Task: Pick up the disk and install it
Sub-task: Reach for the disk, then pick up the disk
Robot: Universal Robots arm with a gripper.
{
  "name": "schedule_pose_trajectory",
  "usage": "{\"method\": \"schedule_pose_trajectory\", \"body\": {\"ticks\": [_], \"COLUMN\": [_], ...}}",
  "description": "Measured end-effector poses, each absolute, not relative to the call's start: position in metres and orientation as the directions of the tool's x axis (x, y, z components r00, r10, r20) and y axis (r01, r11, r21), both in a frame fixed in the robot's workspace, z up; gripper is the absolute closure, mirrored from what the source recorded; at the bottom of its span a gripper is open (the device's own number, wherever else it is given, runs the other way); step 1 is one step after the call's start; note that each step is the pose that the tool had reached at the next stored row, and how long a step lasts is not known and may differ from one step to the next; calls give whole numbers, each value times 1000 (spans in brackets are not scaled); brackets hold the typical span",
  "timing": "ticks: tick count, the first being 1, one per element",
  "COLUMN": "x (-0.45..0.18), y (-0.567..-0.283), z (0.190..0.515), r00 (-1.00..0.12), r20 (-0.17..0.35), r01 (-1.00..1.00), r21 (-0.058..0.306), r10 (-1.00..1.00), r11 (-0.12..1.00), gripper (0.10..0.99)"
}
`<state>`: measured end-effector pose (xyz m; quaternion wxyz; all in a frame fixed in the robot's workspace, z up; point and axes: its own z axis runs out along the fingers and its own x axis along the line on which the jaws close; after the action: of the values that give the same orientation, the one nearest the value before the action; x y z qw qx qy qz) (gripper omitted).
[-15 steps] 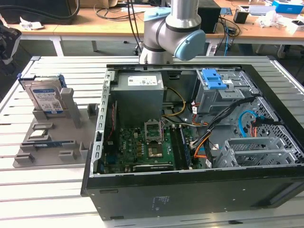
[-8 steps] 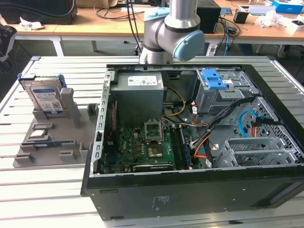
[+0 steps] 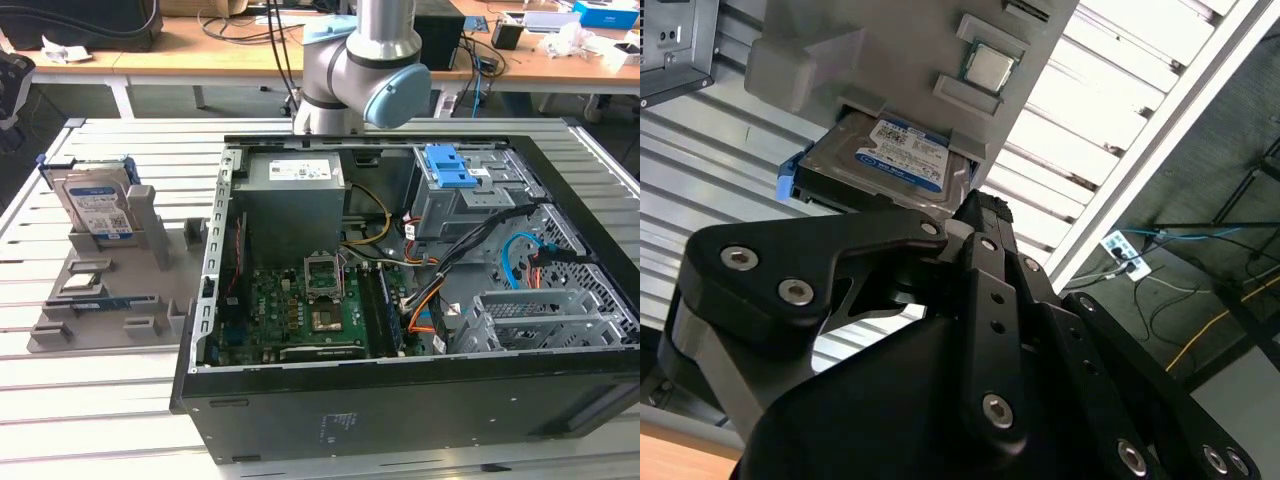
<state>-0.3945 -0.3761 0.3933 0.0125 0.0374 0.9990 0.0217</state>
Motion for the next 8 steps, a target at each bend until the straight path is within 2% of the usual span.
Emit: {"method": "schedule_pose_trajectory", "body": {"ticks": [5, 8], "x": [-395, -395], "y": [-376, -376], "z": [393, 393], "r00": [-997, -1000], "r20": [-23, -23], "r01": [74, 0], "r21": [44, 44], "r10": [75, 1], "r11": [996, 999], "gripper": [980, 980]}}
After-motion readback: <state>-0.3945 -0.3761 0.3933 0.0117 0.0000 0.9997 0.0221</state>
